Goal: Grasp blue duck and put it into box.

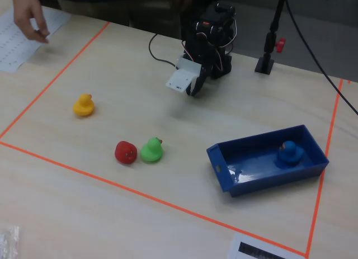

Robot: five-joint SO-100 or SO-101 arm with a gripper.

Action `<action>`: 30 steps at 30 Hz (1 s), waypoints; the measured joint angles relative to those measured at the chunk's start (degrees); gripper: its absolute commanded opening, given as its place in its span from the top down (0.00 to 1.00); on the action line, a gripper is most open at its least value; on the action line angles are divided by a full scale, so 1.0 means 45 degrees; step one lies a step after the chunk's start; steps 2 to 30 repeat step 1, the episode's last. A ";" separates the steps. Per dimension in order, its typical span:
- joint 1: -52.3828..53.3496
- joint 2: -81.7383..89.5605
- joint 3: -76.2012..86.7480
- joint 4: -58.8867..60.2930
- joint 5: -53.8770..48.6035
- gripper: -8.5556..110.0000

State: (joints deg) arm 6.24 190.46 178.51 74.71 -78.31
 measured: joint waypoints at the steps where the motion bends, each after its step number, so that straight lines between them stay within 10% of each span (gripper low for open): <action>1: 0.0000 0.0000 0.0000 0.0000 0.0000 0.92; 30: 0.0000 0.0000 0.0000 0.0000 0.0000 0.92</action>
